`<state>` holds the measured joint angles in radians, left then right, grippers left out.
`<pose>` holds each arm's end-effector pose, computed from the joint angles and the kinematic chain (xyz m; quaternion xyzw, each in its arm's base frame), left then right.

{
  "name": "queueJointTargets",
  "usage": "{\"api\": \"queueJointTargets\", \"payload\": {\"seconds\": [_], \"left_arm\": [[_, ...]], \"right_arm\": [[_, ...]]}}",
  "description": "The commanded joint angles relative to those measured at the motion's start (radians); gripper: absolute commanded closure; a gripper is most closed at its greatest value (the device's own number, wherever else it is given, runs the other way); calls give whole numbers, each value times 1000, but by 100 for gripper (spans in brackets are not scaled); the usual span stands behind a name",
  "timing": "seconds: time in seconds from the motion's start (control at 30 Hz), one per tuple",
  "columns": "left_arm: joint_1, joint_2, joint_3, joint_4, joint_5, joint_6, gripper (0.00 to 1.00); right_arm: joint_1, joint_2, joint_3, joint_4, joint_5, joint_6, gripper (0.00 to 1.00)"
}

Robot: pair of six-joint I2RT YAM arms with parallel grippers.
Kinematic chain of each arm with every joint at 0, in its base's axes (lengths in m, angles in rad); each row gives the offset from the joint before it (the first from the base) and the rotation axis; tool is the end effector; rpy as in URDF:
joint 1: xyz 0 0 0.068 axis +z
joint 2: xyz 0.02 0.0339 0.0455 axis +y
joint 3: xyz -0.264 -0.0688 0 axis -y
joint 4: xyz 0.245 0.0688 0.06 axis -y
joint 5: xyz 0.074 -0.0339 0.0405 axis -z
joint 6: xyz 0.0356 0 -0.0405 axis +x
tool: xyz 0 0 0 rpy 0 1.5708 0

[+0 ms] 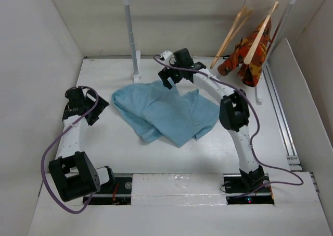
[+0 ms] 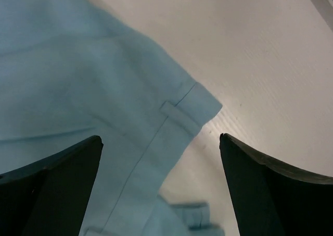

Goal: Place the trousers on the hanger
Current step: Flatten out the trousers at the center of the board.

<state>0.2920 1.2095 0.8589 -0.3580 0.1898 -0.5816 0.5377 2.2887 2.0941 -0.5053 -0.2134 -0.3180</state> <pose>0.2510 0.0684 0.2617 -0.3467 0.8363 -0.1452 0.3992 0.4504 0.2773 0.2538 -0.4149 0.8016 0.1420 0.4063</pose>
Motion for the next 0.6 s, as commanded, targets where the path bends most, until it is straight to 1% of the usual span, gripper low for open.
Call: {"api": "queueJointTargets", "payload": {"seconds": [0.0, 0.03, 0.07, 0.1, 0.2, 0.27, 0.3, 0.33, 0.37, 0.4, 0.43, 0.47, 0.5, 0.53, 0.57], "left_arm": [[1, 21, -24, 102, 63, -12, 22], [1, 34, -34, 109, 65, -11, 22], [1, 56, -40, 117, 63, -11, 19], [1, 70, -40, 129, 72, -6, 19], [1, 107, -41, 142, 77, 2, 19], [1, 114, -46, 152, 79, 8, 19], [1, 117, -46, 152, 71, 12, 19], [1, 120, -44, 152, 71, 12, 19], [1, 120, -41, 154, 71, 14, 19], [1, 119, -41, 151, 73, 16, 20], [1, 117, -40, 149, 68, 17, 20], [1, 114, -41, 146, 68, 17, 20], [1, 111, -46, 149, 62, 16, 20], [1, 104, -52, 149, 56, 14, 19], [1, 99, -54, 151, 54, 9, 18]], "right_arm": [[-8, 151, 226, -91, -17, 11, 0], [-8, 184, 301, -105, -8, 22, 0], [-21, 233, 313, -104, -23, 64, 0], [-33, 250, 314, -102, -38, 89, 0], [-33, 247, 213, -46, -63, 135, 0], [-19, 239, 146, -29, -79, 138, 7], [-4, 226, 109, 0, -110, 132, 52], [-4, 226, 109, 1, -121, 132, 52], [8, 219, 83, 17, -119, 116, 71], [22, 181, 60, 33, -109, 108, 96], [22, 146, 31, 63, -95, 108, 100], [22, 111, -3, 132, -98, 106, 100], [33, 66, -56, 157, -99, 103, 100], [33, -22, -65, 174, -95, 97, 100], [33, -69, -68, 174, -96, 76, 100]]}}
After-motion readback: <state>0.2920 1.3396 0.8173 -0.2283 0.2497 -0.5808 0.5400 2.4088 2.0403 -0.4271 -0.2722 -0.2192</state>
